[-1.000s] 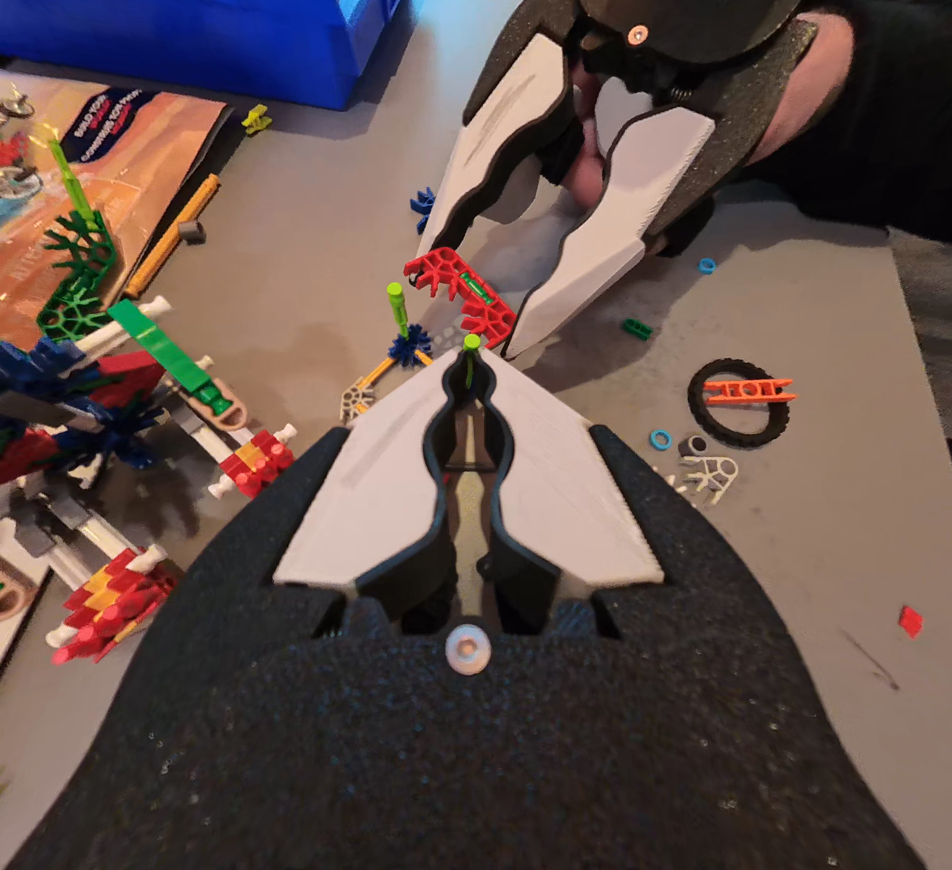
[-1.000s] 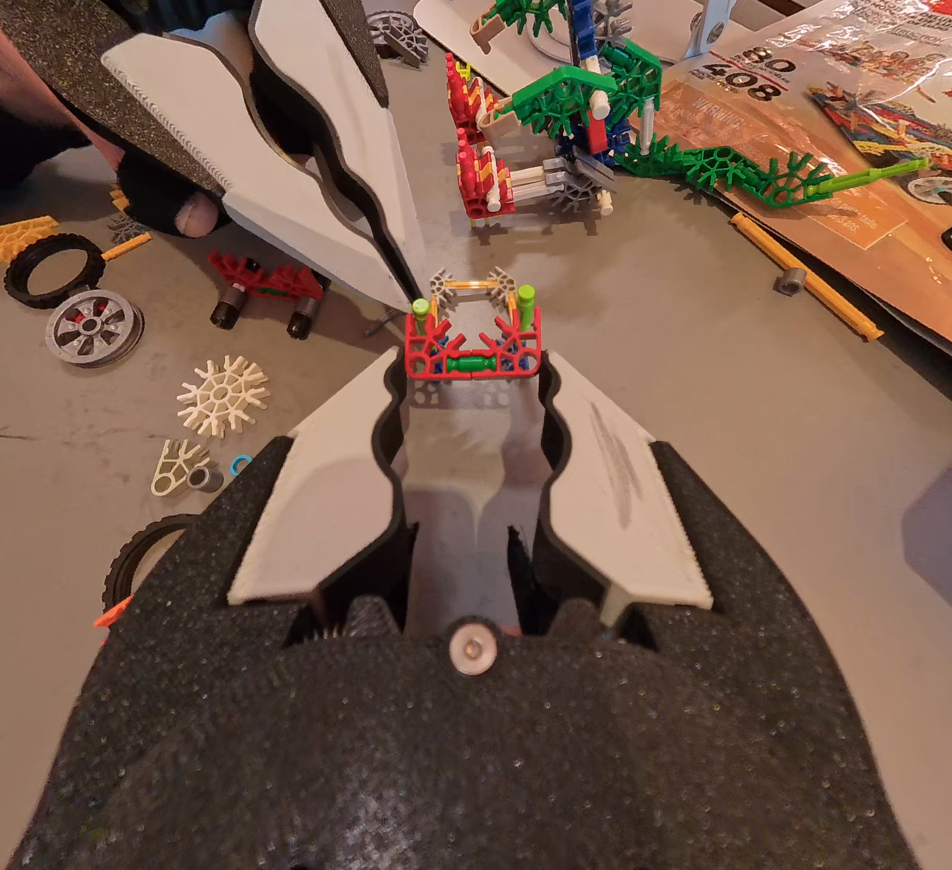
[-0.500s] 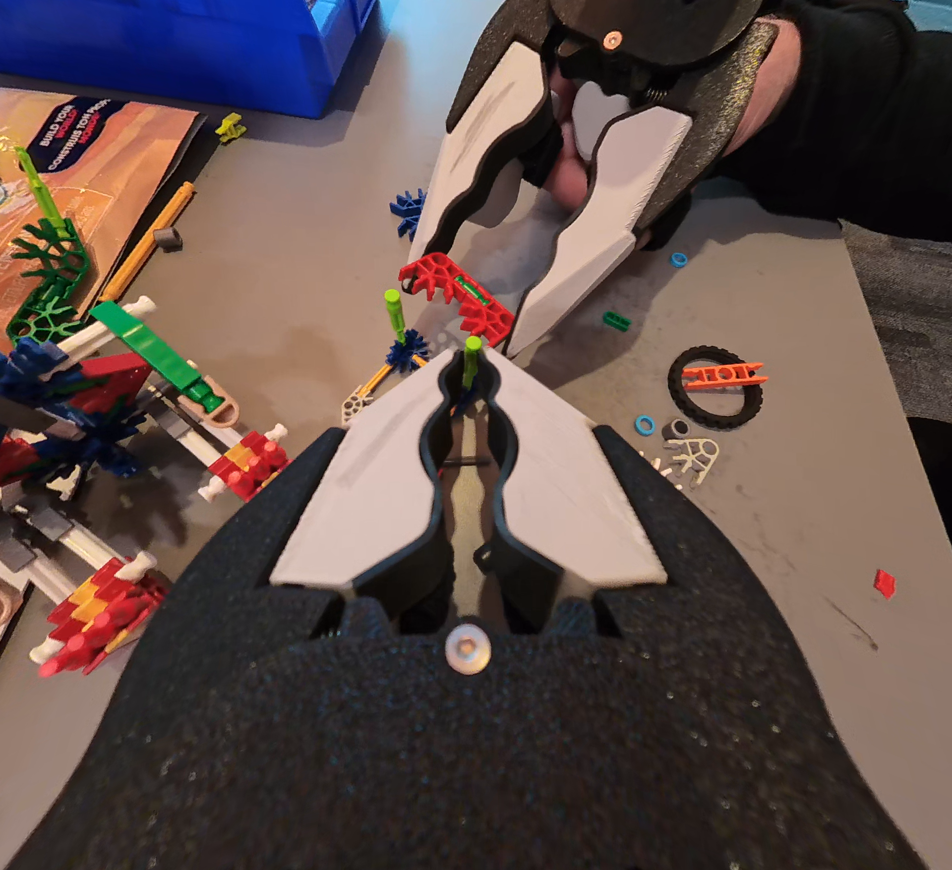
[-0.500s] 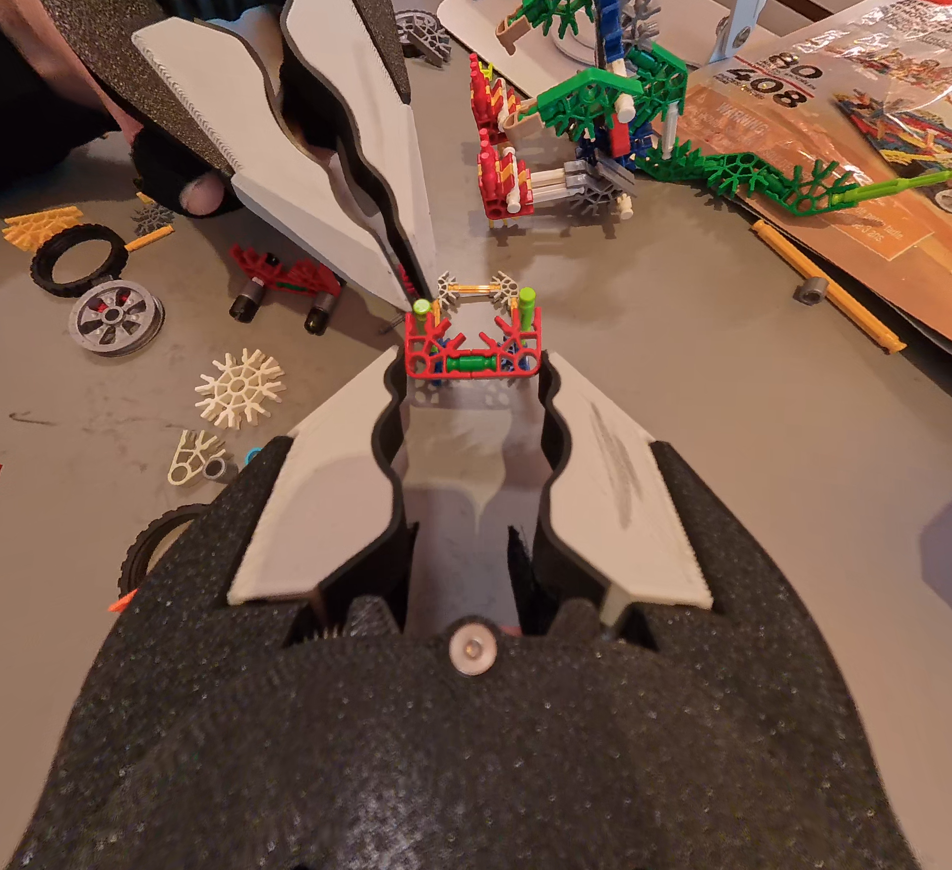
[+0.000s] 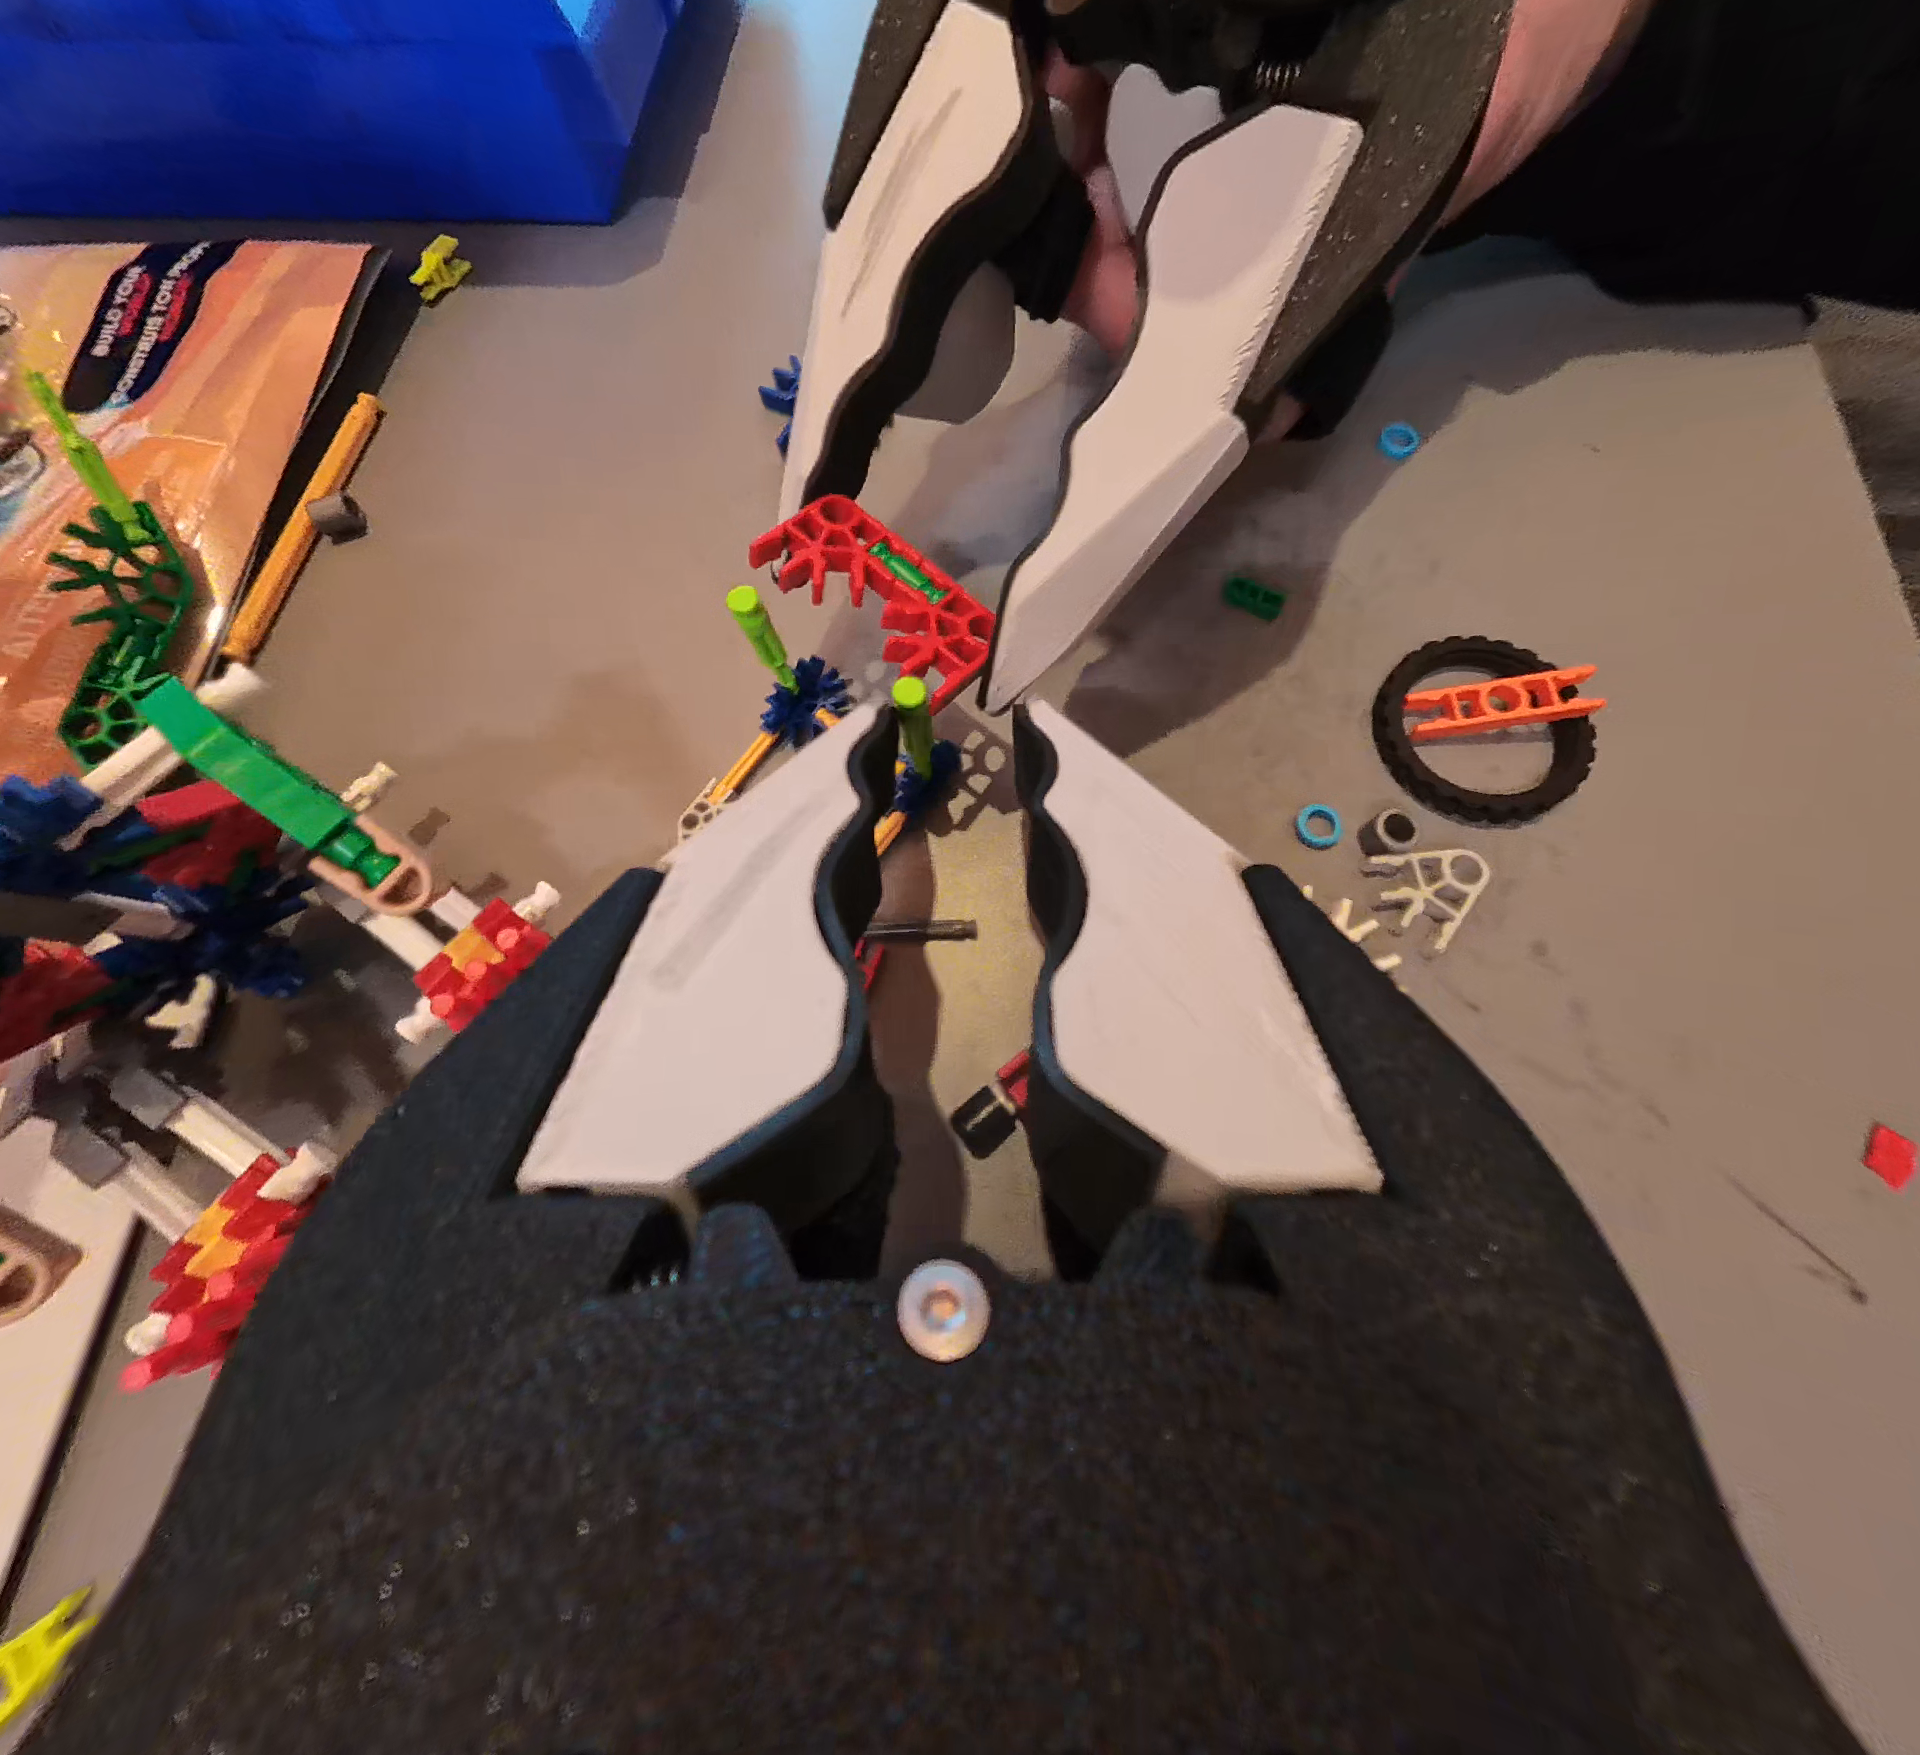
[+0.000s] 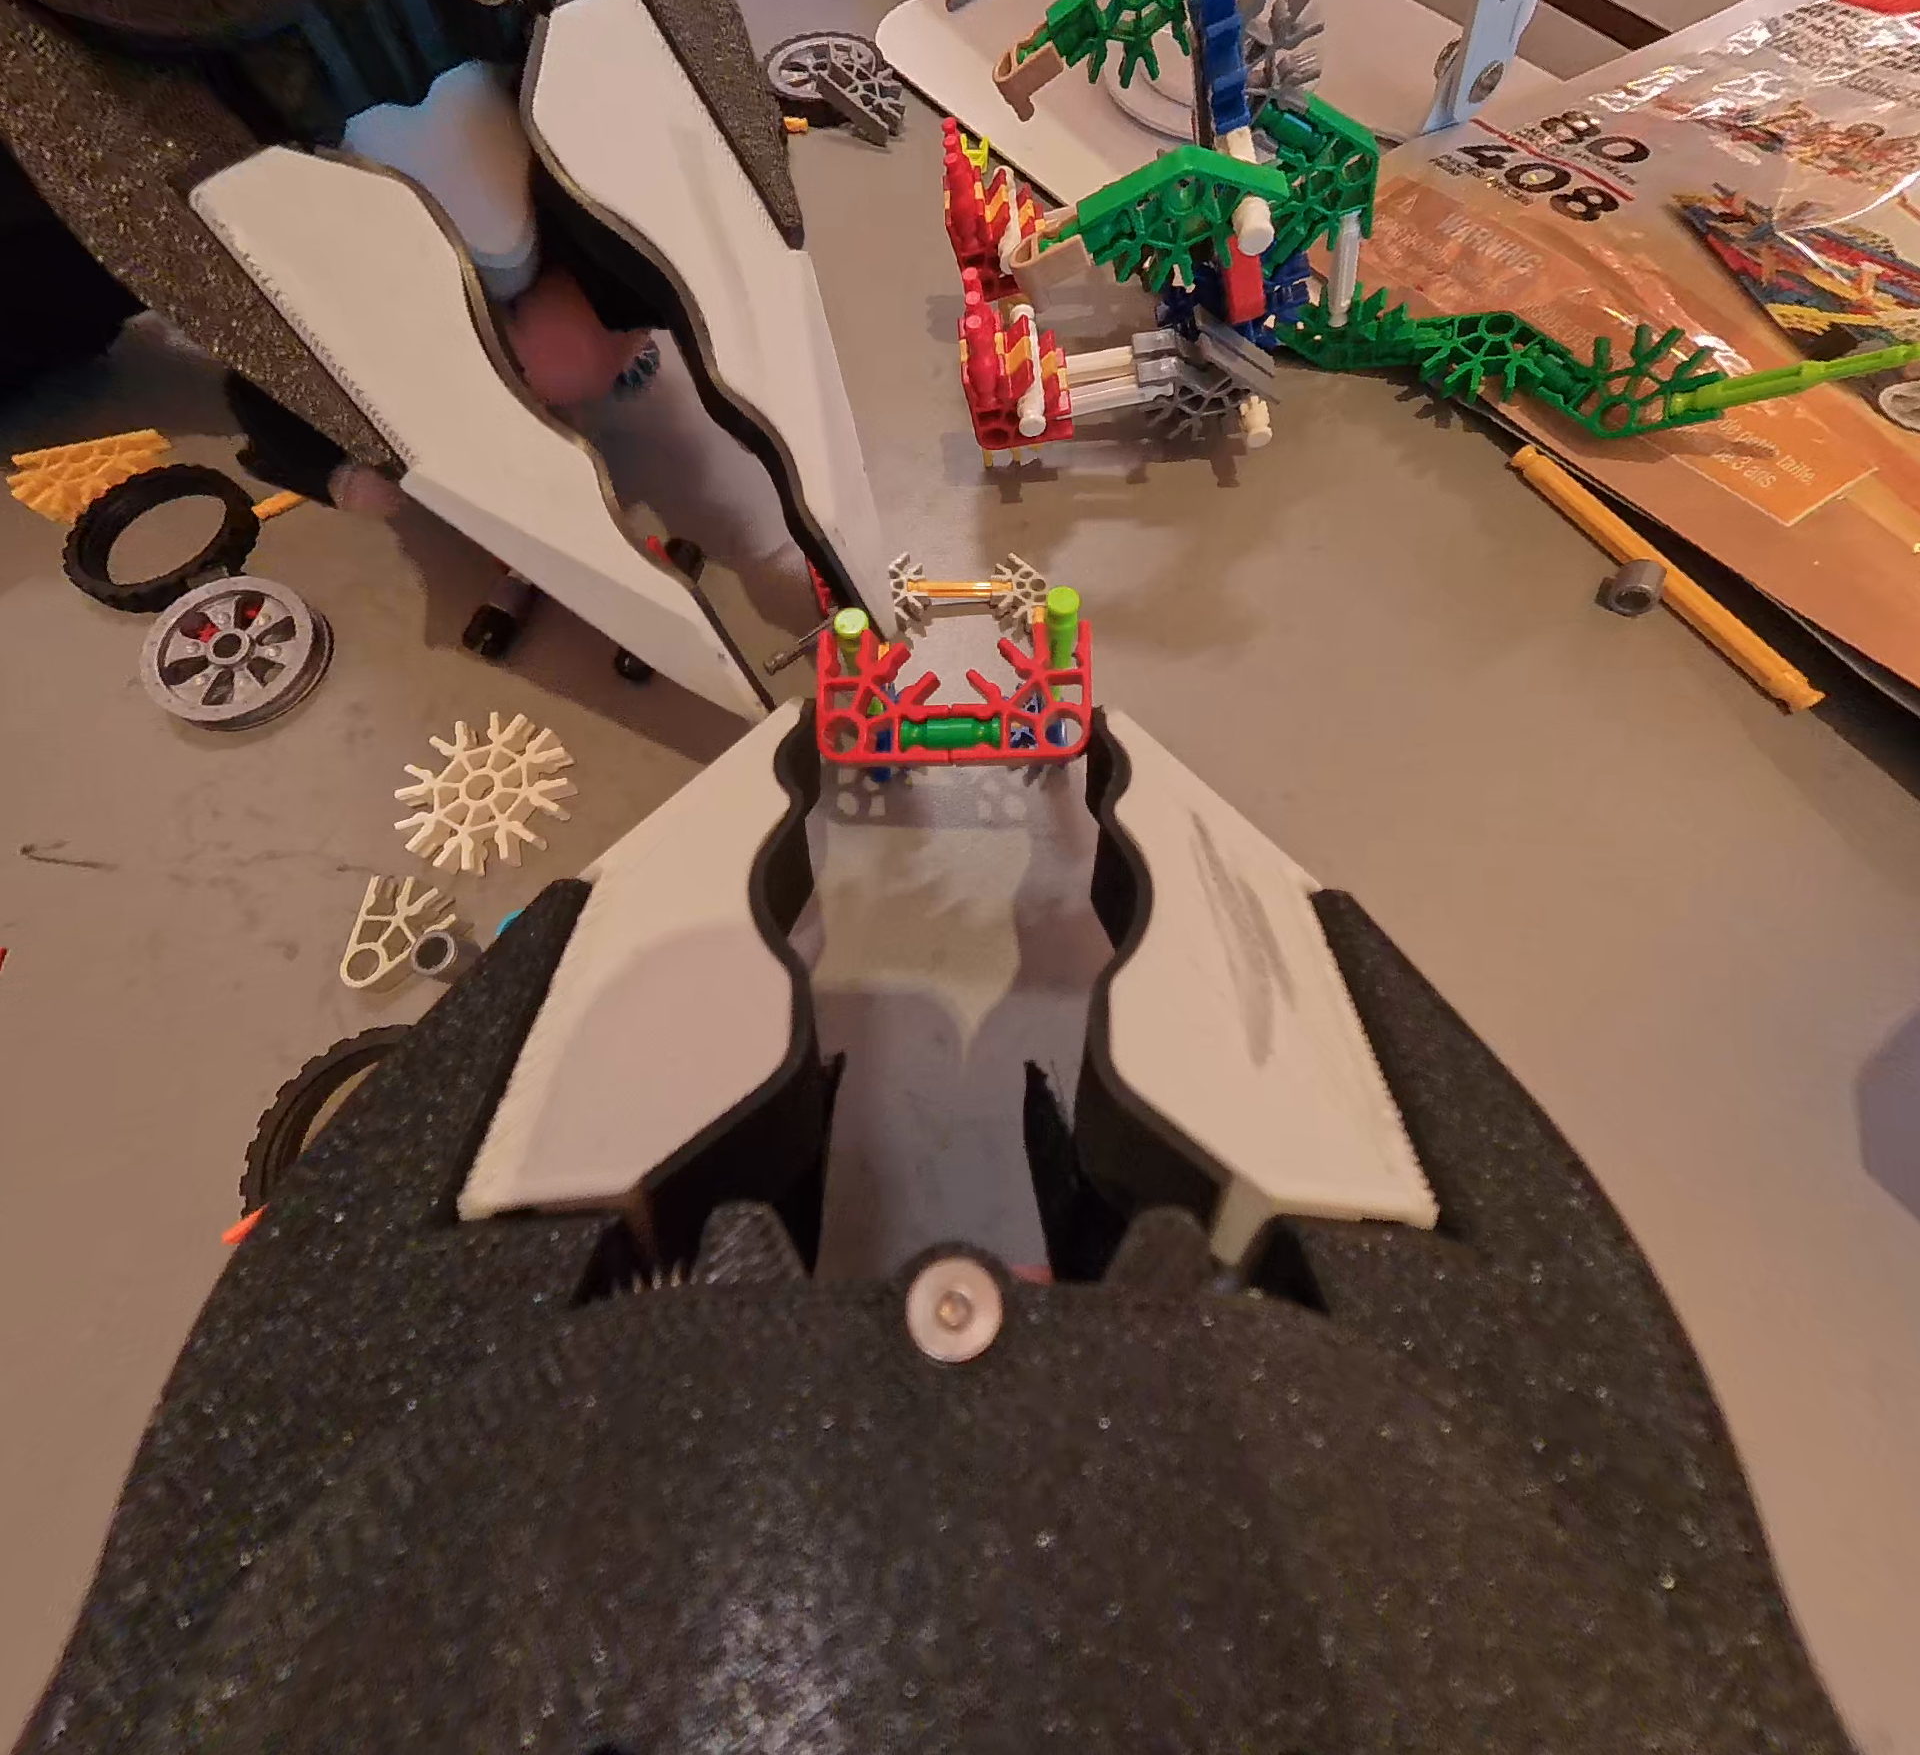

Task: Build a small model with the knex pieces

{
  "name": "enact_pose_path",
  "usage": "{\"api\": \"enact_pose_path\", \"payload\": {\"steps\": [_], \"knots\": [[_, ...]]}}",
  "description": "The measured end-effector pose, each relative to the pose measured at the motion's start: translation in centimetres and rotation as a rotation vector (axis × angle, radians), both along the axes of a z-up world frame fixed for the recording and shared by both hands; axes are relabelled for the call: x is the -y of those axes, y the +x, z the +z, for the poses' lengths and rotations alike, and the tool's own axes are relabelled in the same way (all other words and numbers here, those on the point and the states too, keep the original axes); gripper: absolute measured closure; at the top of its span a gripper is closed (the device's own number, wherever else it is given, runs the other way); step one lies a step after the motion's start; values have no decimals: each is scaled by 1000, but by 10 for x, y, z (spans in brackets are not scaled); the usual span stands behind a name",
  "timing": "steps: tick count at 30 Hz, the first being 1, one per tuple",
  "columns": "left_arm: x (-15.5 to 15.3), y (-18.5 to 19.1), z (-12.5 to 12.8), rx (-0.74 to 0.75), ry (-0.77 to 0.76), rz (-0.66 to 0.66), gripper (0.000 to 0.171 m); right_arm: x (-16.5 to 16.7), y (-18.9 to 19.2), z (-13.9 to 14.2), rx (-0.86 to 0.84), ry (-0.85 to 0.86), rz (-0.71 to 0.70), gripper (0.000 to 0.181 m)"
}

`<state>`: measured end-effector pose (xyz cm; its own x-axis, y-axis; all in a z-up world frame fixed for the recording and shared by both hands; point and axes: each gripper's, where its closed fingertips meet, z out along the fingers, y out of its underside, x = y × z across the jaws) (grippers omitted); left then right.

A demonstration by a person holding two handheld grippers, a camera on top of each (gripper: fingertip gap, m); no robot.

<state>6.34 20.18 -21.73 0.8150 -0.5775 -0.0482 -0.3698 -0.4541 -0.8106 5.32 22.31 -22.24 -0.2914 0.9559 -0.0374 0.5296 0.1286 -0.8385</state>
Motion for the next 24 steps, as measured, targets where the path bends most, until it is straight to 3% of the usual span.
{"api": "enact_pose_path", "payload": {"steps": [12, 24], "knots": [[-3, 6, -2, -58, 47, 61, 144, -1, -1, -1, 4, -2, -14, 131], [-4, 1, -3, -82, 69, 107, 146, -1, -1, -1, 7, 10, -15, 131]]}}
